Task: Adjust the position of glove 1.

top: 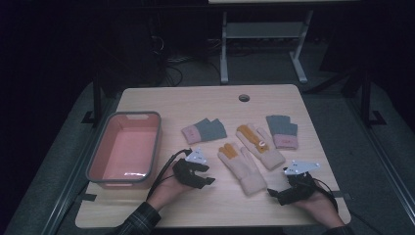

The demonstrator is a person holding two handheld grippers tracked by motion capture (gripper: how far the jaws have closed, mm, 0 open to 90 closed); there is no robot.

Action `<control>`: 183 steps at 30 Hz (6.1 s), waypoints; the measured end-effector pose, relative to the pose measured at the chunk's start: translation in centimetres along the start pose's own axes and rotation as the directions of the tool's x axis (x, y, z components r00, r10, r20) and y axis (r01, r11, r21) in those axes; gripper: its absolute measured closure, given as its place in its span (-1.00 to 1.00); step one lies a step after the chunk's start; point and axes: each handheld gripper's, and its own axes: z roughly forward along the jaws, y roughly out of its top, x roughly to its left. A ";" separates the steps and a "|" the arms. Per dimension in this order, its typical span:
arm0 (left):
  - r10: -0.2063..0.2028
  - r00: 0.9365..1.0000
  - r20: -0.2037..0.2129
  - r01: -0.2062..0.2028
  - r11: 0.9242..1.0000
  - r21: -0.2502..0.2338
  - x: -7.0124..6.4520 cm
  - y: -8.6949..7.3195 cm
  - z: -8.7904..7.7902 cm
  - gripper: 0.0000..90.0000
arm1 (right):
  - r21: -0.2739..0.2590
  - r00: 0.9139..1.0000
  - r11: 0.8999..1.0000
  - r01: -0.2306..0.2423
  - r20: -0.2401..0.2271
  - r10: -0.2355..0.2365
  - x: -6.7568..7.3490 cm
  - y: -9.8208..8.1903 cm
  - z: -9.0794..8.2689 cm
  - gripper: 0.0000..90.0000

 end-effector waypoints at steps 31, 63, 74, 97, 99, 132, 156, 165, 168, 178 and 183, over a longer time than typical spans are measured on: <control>0.011 0.994 -0.106 -0.017 0.998 -0.060 0.2 -4.5 -1.0 -0.76 | 0.033 0.993 0.998 -0.055 0.102 0.051 -0.6 3.1 -0.5 -0.88; 0.013 0.995 -0.098 -0.019 0.998 -0.058 0.0 -4.4 -0.9 -0.76 | 0.065 0.986 0.992 -0.108 0.135 0.099 -5.6 10.6 6.8 -0.77; 0.017 0.995 -0.098 -0.023 0.998 -0.056 0.0 -4.4 -0.9 -0.76 | 0.062 0.986 0.991 -0.115 0.130 0.106 -6.1 9.6 7.1 -0.12; 0.018 0.995 -0.099 -0.024 0.998 -0.055 0.0 -4.4 -0.9 -0.76 | 0.052 0.989 0.994 -0.093 0.120 0.086 -6.2 9.7 5.7 0.50; 0.019 0.995 -0.098 -0.025 0.998 -0.055 0.0 -4.4 -0.9 -0.76 | 0.050 0.988 0.994 -0.097 0.124 0.090 -6.1 9.8 5.5 0.50; 0.021 0.995 -0.102 -0.027 0.998 -0.059 0.0 -4.4 -0.8 -0.76 | 0.039 0.991 0.993 -0.115 0.067 0.113 3.8 12.4 2.9 0.47; 0.008 0.995 -0.099 -0.014 0.998 -0.064 -0.1 -4.4 -0.8 -0.76 | 0.040 0.991 0.991 -0.131 0.017 0.130 4.1 10.8 3.2 -0.24; 0.009 0.995 -0.099 -0.016 0.998 -0.065 -0.1 -4.4 -0.8 -0.76 | 0.002 0.994 0.996 -0.089 -0.060 0.089 4.1 7.7 -0.4 0.08; 0.009 0.995 -0.099 -0.016 0.998 -0.066 -0.1 -4.4 -0.8 -0.76 | -0.004 0.995 0.999 -0.049 -0.089 0.048 4.9 7.2 -0.8 0.06; 0.009 0.995 -0.099 -0.016 0.998 -0.065 -0.1 -4.4 -0.8 -0.76 | 0.077 0.996 0.997 0.022 -0.084 -0.015 6.1 7.1 1.3 0.48; 0.009 0.995 -0.099 -0.016 0.998 -0.066 -0.1 -4.4 -0.8 -0.76 | 0.066 0.995 0.997 0.040 -0.096 -0.034 6.1 7.2 0.9 0.90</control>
